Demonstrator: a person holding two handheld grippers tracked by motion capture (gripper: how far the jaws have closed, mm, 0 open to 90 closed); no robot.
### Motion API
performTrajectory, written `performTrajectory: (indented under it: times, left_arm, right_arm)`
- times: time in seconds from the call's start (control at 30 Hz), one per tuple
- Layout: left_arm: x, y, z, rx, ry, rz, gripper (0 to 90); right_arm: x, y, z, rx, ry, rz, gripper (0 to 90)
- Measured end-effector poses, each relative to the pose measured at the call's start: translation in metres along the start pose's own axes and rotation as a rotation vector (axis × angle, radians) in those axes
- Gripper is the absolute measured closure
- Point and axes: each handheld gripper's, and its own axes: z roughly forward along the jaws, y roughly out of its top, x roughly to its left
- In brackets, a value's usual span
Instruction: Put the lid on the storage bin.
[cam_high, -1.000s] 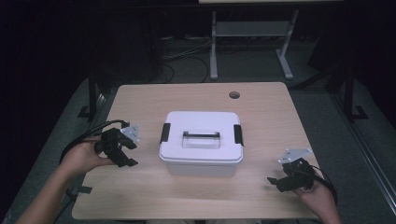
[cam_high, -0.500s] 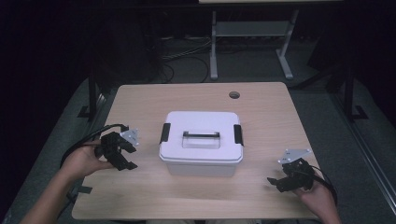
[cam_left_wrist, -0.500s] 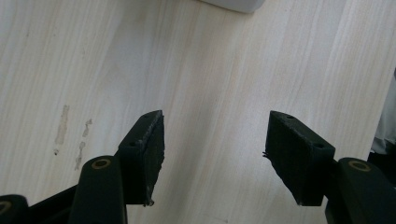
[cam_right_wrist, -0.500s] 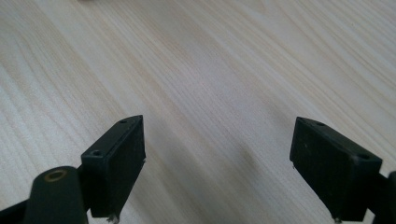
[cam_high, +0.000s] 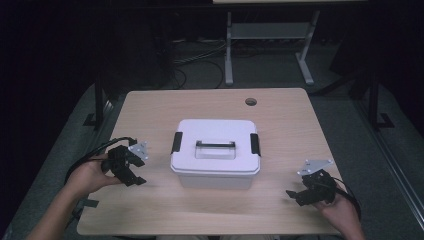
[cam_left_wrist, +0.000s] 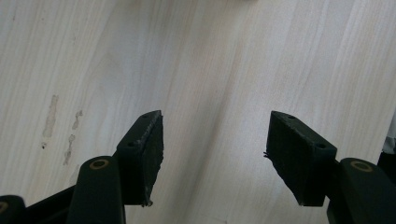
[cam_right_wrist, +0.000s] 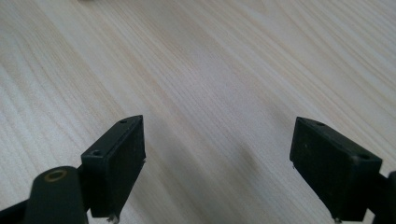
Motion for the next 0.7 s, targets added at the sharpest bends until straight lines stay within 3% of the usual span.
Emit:
performTrajectory:
  times: [0.7]
  left_arm:
    - [-0.003,-0.016,0.010,-0.006,0.004,-0.034,34.1]
  right_arm:
    - [0.001,0.000,0.001,0.002,0.003,0.002,17.7]
